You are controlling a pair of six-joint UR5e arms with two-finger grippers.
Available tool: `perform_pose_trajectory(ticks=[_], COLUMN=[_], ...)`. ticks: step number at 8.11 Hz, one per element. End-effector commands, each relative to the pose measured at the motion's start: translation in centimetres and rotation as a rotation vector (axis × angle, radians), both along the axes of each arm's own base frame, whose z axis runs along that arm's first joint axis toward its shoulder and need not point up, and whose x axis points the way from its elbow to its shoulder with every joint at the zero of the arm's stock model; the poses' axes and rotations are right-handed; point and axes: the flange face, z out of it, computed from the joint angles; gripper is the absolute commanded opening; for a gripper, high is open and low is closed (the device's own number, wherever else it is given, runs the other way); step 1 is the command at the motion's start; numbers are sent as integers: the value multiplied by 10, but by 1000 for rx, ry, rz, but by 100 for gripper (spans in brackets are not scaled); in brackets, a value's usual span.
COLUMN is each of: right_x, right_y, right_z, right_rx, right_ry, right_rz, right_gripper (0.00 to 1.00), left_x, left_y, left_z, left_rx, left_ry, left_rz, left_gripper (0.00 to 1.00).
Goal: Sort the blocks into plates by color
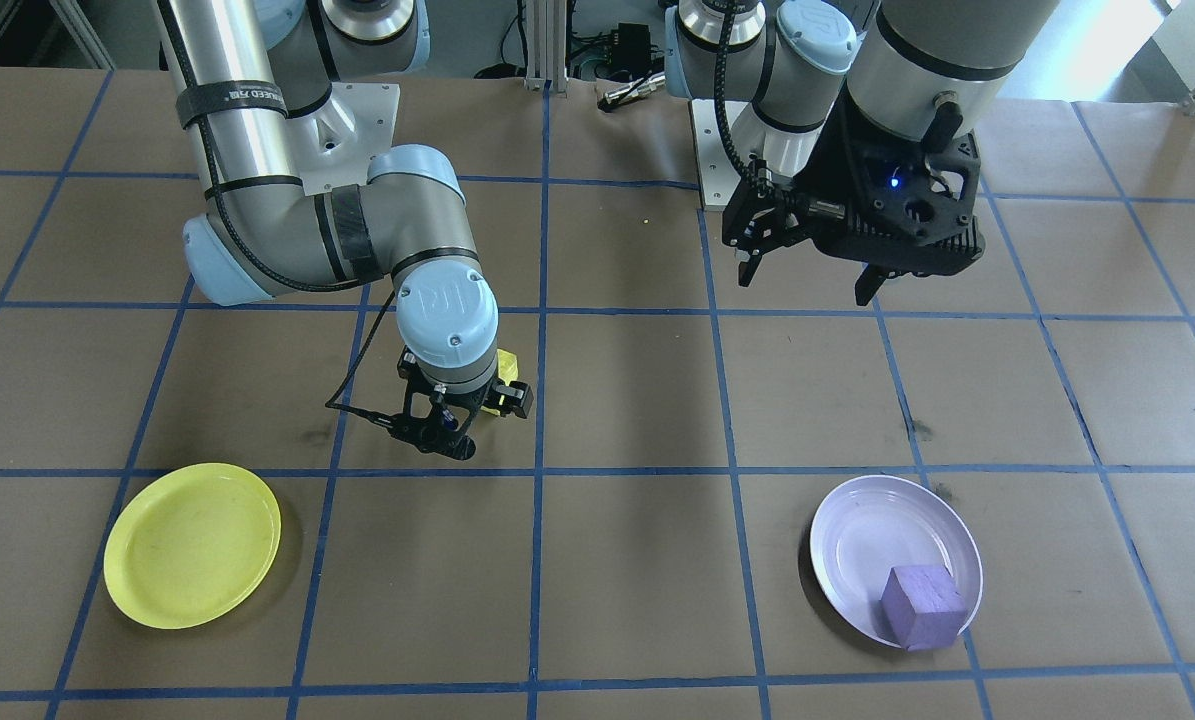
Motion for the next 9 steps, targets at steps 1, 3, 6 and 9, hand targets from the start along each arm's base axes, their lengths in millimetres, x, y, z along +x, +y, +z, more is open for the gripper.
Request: perform_pose_trajectory(ticks=[1,3,6,9], right_x=[2,14,18,16], right_y=[10,17,17,8], right_z=[-7,-11,-10,9], right_rx=[30,38,40,-5], right_ry=[-25,-31,-59,-76], right_rz=[-6,18,19,48], right_gripper=[100,89,0,0], left_x=[0,7,9,8], left_y=[0,1,2,1], left_z=[7,-5,-12,-13], left_rx=[-36,-13,-1,-1], left_ry=[16,-50,-66,-66], left_rz=[-19,-14,-15,-15], left_gripper=[100,100,100,100])
